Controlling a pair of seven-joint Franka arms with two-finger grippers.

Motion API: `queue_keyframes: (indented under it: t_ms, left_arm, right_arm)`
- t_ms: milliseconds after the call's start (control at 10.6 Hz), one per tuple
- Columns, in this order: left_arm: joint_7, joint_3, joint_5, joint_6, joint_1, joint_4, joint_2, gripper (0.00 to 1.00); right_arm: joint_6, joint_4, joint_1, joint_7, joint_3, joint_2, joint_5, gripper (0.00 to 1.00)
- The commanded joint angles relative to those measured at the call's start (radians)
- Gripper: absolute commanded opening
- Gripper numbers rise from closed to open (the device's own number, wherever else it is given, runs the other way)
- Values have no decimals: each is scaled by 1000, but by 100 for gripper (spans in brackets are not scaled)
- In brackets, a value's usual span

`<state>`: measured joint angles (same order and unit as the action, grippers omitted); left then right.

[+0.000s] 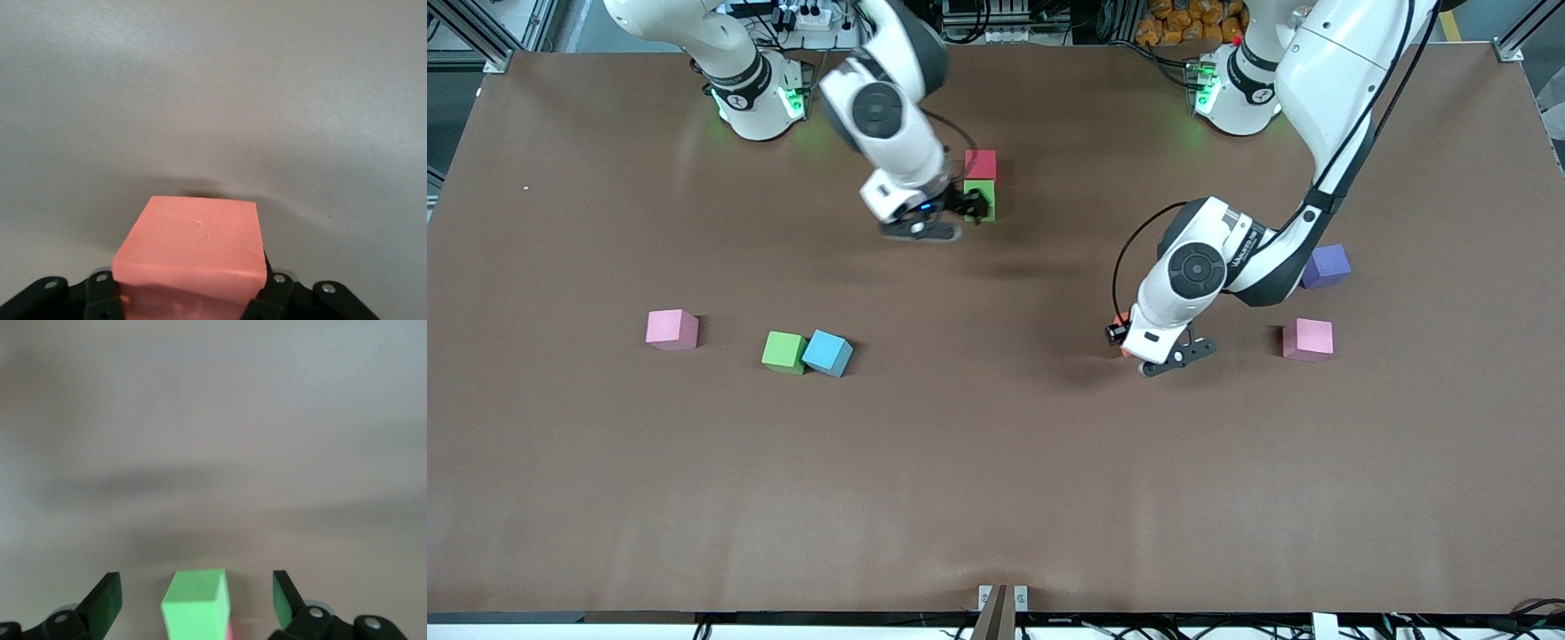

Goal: Arrange blocks into number 1
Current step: 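Lift the orange cube with the left gripper while the right gripper withdraws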

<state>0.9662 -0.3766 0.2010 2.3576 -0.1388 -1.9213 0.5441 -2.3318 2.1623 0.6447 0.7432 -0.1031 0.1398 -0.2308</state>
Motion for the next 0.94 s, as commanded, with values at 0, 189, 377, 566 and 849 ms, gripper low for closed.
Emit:
queue_keyframes:
  t_ms: [0,189,377,566,849]
  left_arm:
    - [54,5,-12,-3,-77,54,34,0]
    - [54,5,0,-3,-171,87,56,0]
    - [43,7,2,-3,-263,137,91,0]
    - [55,7,-8,-6,-332,194,117,0]
    - [89,8,-14,-15,-406,215,140,0]
  right_arm:
    - [70,41,-197,-117,-27,-136,65,100]
    - [89,-17,-401,-281,-67,-158,126,100]
    - [213,-140,-548,-378,-118,-149,224,100]
    - [366,-269,-577,-448,-106,-150,242,100]
    - [499,-427,-647,-487,-107,-146,242,100]
